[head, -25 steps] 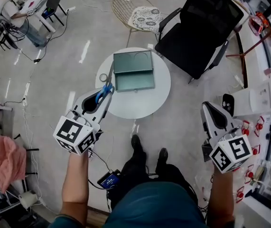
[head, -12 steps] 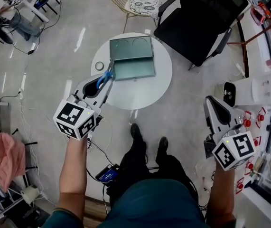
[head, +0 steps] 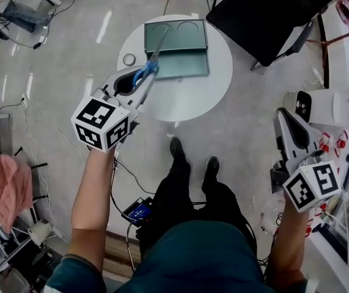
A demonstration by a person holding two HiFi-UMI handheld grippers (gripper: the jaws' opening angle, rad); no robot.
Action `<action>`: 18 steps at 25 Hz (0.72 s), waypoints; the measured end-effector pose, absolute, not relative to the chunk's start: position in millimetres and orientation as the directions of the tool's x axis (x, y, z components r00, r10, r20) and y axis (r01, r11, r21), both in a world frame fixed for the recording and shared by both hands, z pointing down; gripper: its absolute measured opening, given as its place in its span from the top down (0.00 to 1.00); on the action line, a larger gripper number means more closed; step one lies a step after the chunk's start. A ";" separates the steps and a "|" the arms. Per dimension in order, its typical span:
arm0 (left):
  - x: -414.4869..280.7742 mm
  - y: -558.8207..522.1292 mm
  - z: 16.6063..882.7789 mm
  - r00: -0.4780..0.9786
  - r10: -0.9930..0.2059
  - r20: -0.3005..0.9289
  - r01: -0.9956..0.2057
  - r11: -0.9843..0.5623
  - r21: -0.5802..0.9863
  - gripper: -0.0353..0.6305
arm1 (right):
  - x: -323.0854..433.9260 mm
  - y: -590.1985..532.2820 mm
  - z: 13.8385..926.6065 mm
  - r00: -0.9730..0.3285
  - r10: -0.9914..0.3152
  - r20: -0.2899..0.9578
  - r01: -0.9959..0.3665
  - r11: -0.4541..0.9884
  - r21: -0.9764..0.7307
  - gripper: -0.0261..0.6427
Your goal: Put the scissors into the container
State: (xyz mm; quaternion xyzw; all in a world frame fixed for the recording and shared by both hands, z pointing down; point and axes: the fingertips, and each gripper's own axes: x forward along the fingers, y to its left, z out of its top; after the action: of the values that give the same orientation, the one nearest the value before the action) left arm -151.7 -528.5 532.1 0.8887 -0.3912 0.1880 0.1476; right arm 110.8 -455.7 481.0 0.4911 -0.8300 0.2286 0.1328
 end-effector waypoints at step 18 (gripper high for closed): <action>-165.8 -570.2 654.3 0.620 -0.542 0.567 -0.727 -0.669 0.155 0.85 | 87.9 -469.8 566.3 -0.467 -0.712 0.525 -0.884 0.370 -0.286 0.90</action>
State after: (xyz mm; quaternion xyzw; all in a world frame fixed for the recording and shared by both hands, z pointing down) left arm -165.8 -570.2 654.3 0.8802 -0.3604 0.2450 0.1881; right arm 87.9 -469.8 566.3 0.4911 -0.8123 0.2718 0.1586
